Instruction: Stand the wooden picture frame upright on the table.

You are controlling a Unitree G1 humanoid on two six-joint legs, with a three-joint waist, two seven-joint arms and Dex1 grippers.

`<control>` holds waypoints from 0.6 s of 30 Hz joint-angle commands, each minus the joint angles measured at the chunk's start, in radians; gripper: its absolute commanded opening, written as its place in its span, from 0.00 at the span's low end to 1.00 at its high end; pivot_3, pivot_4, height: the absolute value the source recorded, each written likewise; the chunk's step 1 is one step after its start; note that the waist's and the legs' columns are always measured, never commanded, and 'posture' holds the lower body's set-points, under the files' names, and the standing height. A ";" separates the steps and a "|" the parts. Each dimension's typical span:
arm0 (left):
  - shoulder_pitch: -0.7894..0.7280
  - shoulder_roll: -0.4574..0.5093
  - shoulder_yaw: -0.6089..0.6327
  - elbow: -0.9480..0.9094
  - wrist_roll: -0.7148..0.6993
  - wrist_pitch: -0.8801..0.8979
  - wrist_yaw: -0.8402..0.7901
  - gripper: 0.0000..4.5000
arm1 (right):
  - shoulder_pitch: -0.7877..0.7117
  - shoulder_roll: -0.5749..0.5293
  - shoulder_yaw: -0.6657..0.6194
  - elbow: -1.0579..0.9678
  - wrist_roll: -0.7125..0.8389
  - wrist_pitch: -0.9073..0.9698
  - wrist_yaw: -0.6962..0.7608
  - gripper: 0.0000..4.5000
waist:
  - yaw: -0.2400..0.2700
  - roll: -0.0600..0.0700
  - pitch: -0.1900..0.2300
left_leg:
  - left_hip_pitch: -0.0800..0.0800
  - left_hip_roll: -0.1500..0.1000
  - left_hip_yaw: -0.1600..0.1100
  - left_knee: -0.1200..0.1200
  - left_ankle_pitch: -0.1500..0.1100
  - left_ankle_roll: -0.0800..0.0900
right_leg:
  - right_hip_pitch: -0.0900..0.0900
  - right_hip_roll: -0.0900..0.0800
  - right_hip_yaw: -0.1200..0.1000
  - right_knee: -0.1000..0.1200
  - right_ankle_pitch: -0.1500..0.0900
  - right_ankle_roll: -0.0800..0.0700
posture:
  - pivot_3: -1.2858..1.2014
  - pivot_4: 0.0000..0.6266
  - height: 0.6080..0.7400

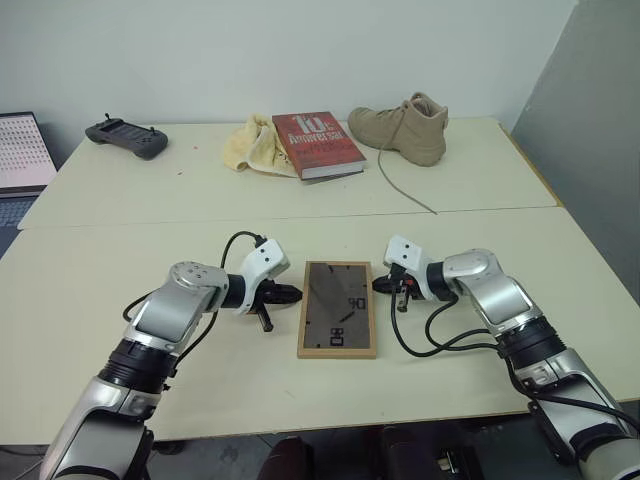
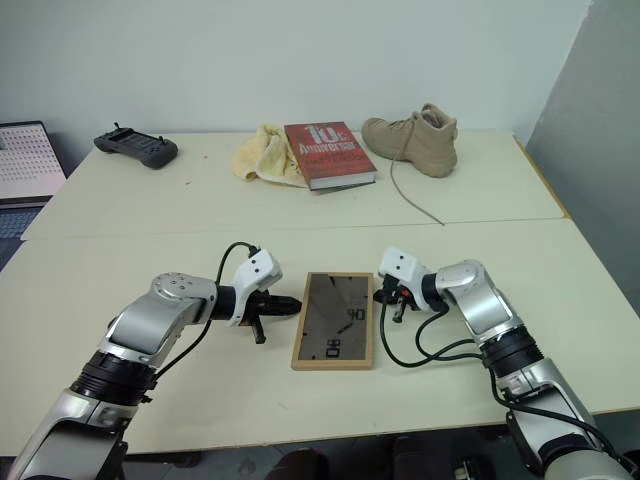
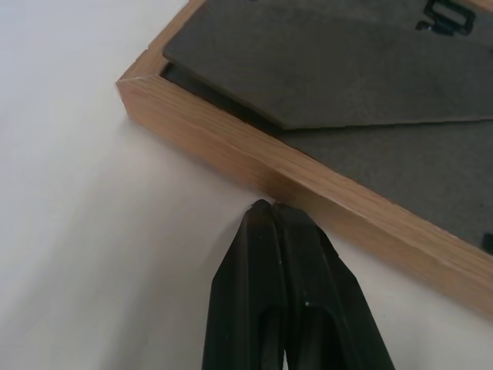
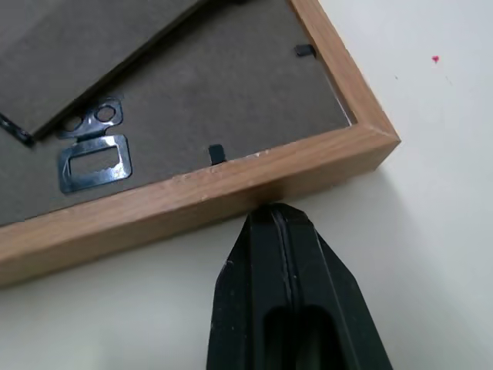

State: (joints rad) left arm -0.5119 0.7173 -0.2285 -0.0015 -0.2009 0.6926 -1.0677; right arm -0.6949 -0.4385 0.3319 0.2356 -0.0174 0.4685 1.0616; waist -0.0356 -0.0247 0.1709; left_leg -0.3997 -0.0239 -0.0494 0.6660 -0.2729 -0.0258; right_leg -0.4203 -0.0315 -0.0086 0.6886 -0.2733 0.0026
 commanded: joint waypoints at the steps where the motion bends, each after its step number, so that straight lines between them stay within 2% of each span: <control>1: 0.031 0.058 0.026 -0.127 -0.046 0.043 -0.044 0.00 | -0.020 0.012 -0.005 -0.082 0.036 0.015 0.018 0.00 | 0.003 0.000 0.000 | 0.000 0.000 0.000 0.000 0.000 0.000 | 0.000 0.000 -0.001 0.000 0.000 0.000 | 0.52 0.24 1.00; 6: 0.104 0.164 0.026 -0.227 -0.057 0.064 -0.076 0.00 | 0.014 -0.012 0.006 -0.137 0.040 0.031 0.040 0.00 | 0.004 0.000 0.000 | 0.000 0.000 0.000 0.000 -0.002 0.004 | 0.000 0.000 -0.001 0.000 0.000 0.000 | 0.52 0.24 1.00; 10: 0.117 0.157 0.082 -0.151 -0.048 0.039 -0.007 0.00 | 0.039 -0.075 -0.010 -0.150 0.041 0.011 0.063 0.00 | 0.011 0.000 0.000 | 0.000 -0.001 -0.001 0.000 -0.002 0.004 | 0.001 -0.001 -0.002 0.000 0.000 0.000 | 0.52 0.24 1.00; 14: 0.159 0.189 0.209 -0.203 -0.271 0.269 -0.103 0.17 | 0.090 -0.158 -0.035 -0.171 0.069 -0.047 0.113 0.00 | 0.008 0.000 0.000 | 0.000 -0.001 -0.001 0.000 -0.002 0.004 | 0.001 -0.001 -0.002 0.000 0.000 0.000 | 0.52 0.24 1.00; 18: 0.228 0.174 0.395 -0.214 -0.533 0.621 -0.115 0.37 | 0.158 -0.185 -0.066 -0.095 0.061 -0.172 0.072 0.00 | 0.004 0.000 0.000 | 0.000 0.000 -0.001 0.000 -0.002 0.004 | 0.001 -0.001 -0.002 0.000 0.000 0.000 | 0.52 0.24 1.00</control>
State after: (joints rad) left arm -0.3030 0.8969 0.0683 -0.2000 -0.6162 1.1607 -1.1758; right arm -0.5487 -0.6176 0.2957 0.1307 0.0313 0.3515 1.1491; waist -0.0318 -0.0249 0.1710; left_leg -0.3996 -0.0238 -0.0501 0.6660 -0.2752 -0.0218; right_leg -0.4192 -0.0320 -0.0106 0.6888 -0.2735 0.0027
